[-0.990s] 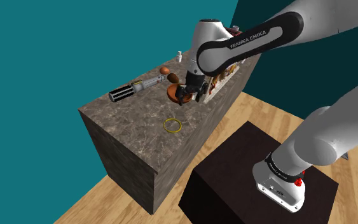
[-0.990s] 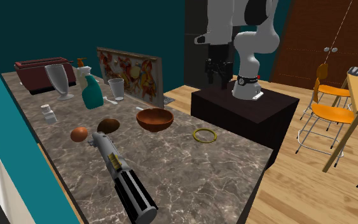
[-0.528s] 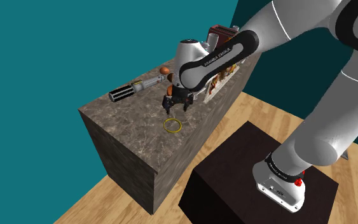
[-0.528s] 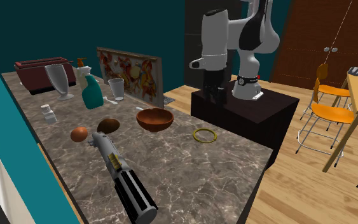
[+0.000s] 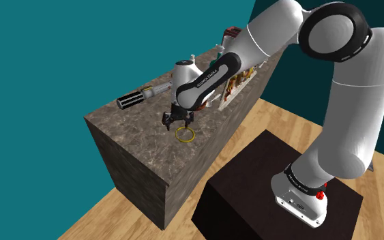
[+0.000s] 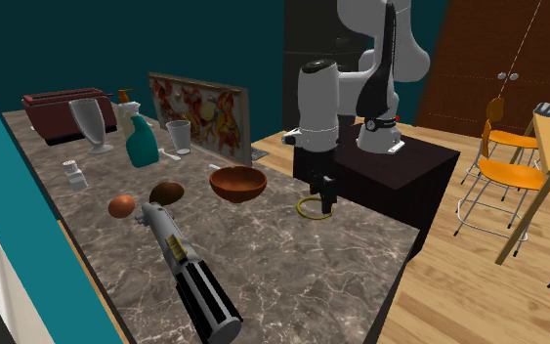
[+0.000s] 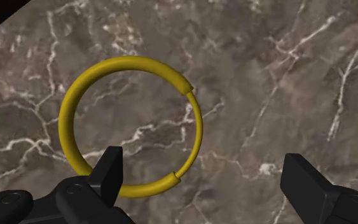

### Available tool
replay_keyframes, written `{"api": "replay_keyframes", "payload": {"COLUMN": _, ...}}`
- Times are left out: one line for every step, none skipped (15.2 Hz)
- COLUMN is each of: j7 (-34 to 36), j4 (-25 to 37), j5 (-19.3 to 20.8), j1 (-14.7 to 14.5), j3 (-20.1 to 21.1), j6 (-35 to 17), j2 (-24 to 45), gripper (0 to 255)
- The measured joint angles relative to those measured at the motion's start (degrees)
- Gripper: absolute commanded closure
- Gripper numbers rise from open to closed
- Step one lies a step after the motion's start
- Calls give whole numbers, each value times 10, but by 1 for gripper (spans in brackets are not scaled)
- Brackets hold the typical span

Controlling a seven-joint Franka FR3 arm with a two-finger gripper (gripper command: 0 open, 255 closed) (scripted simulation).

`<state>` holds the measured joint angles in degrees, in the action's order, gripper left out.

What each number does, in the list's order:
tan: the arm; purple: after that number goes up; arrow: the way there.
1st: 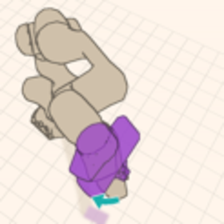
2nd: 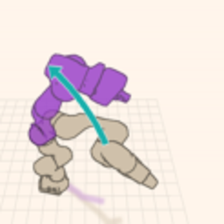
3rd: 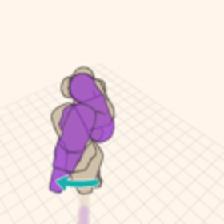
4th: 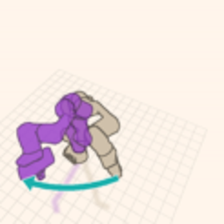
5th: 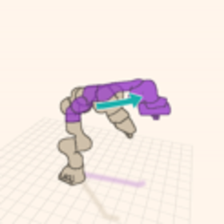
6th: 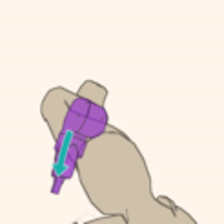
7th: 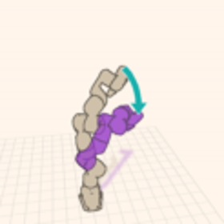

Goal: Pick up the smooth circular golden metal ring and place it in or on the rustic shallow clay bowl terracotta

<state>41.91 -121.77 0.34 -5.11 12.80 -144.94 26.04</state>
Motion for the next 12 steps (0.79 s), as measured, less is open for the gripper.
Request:
{"api": "replay_keyframes", "payload": {"j7": 3, "j4": 4, "j5": 2, "j1": -3, "j3": -2, "j6": -7, "j2": 11, "gripper": 0}}
{"api": "replay_keyframes", "payload": {"j7": 5, "j4": 4, "j5": 4, "j1": -4, "j3": -3, "j6": -13, "j2": 17, "gripper": 0}}
{"api": "replay_keyframes", "payload": {"j7": 6, "j4": 6, "j5": 5, "j1": -5, "j3": -5, "j6": -18, "j2": 24, "gripper": 0}}
{"api": "replay_keyframes", "payload": {"j7": 8, "j4": 6, "j5": 7, "j1": -7, "j3": -6, "j6": -25, "j2": 32, "gripper": 0}}
{"api": "replay_keyframes", "payload": {"j7": 9, "j4": 7, "j5": 8, "j1": -9, "j3": -7, "j6": -31, "j2": 39, "gripper": 0}}
{"api": "replay_keyframes", "payload": {"j7": 10, "j4": 7, "j5": 9, "j1": -10, "j3": -8, "j6": -36, "j2": 44, "gripper": 0}}
{"api": "replay_keyframes", "payload": {"j7": 11, "j4": 6, "j5": 10, "j1": -11, "j3": -9, "j6": -42, "j2": 49, "gripper": 0}}
{"api": "replay_keyframes", "payload": {"j7": 11, "j4": 7, "j5": 11, "j1": -12, "j3": -9, "j6": -44, "j2": 52, "gripper": 0}}
{"api": "replay_keyframes", "payload": {"j7": 11, "j4": 9, "j5": 11, "j1": -12, "j3": -10, "j6": -45, "j2": 54, "gripper": 0}}
{"api": "replay_keyframes", "payload": {"j7": 11, "j4": 9, "j5": 11, "j1": -12, "j3": -10, "j6": -45, "j2": 55, "gripper": 0}}
{"api": "replay_keyframes", "payload": {"j7": 11, "j4": 9, "j5": 11, "j1": -12, "j3": -10, "j6": -45, "j2": 55, "gripper": 0}}
{"api": "replay_keyframes", "payload": {"j7": 11, "j4": 10, "j5": 11, "j1": -12, "j3": -10, "j6": -46, "j2": 55, "gripper": 0}}
